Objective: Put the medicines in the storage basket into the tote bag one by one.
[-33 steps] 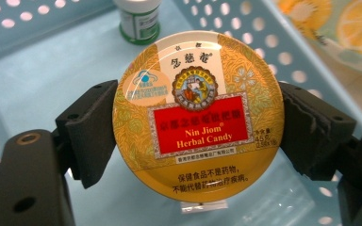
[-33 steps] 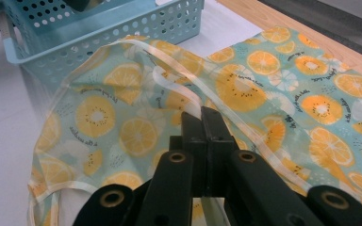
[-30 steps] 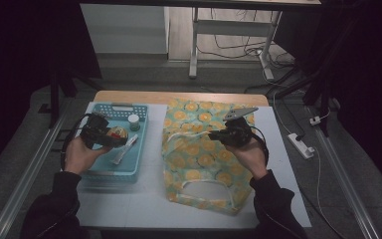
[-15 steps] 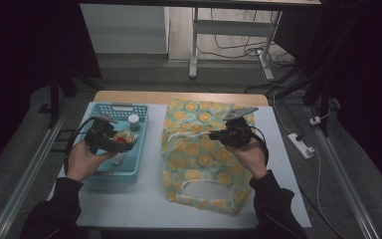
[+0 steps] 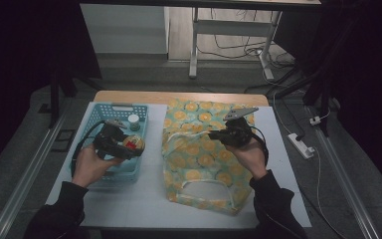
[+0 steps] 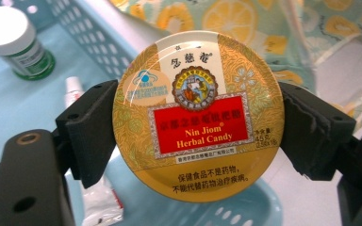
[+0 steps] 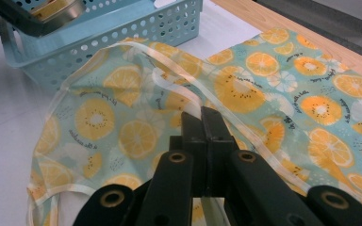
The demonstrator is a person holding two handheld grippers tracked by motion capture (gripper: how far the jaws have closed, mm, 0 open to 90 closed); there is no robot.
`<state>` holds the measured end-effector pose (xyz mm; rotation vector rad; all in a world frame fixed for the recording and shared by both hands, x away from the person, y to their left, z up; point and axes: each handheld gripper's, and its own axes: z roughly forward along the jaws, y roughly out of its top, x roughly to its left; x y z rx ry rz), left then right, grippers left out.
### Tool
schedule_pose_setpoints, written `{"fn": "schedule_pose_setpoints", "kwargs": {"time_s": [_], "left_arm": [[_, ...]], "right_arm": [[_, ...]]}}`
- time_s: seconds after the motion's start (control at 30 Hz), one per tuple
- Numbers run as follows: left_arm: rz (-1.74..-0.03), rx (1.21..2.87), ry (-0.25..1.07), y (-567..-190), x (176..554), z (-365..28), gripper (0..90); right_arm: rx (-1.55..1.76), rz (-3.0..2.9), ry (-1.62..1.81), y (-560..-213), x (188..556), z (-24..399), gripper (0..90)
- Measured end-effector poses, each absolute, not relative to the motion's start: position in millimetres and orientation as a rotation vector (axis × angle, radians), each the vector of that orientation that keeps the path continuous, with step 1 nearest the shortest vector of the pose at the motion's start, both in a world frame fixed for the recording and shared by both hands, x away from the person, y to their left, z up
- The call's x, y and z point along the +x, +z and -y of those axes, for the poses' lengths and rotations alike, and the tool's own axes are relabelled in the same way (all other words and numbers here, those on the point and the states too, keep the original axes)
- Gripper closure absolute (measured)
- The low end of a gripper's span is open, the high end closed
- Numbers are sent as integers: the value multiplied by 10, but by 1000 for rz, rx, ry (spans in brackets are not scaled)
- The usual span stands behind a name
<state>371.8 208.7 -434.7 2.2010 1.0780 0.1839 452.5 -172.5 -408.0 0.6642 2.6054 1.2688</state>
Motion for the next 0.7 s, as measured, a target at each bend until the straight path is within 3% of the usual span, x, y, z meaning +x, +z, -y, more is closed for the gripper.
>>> {"fn": "schedule_pose_setpoints", "kwargs": {"time_s": [0.7], "left_arm": [[-918, 2245, 128, -4299, 3577, -1620, 202]], "right_arm": [[677, -2597, 1283, -4113, 4550, 1733, 895]]}}
